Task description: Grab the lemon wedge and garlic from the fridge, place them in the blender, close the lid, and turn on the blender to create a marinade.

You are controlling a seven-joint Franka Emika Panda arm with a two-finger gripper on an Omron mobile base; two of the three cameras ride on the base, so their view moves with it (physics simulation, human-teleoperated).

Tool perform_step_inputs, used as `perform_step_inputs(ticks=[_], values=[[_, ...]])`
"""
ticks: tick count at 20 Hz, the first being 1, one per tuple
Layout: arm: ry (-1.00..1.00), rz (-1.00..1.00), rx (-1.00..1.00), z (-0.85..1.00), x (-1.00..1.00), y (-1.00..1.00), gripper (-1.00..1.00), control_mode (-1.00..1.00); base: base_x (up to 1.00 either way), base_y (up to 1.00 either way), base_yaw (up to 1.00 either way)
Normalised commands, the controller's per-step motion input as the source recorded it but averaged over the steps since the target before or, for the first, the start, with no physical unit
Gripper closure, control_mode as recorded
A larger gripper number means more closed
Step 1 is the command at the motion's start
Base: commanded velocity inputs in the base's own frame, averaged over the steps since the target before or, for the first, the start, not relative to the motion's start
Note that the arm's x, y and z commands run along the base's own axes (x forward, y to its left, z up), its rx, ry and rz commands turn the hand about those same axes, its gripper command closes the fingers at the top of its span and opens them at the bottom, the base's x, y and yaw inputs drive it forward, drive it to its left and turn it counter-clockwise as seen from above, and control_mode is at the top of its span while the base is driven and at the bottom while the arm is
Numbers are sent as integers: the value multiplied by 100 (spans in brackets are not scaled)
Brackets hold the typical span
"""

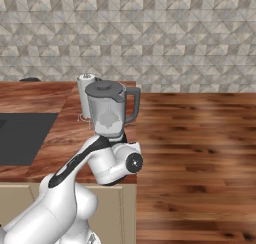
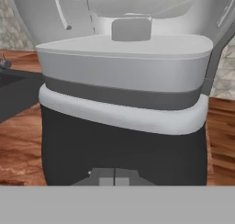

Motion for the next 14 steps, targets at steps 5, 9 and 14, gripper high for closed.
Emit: perform_step_inputs(ticks=[5,9,14], values=[[0,-10,-5,-59,31,28,100,-100,0,0,0],[0,-9,-6,-62,41,44,100,-100,0,0,0],[0,-10,-8,-74,41,55,100,-100,0,0,0]])
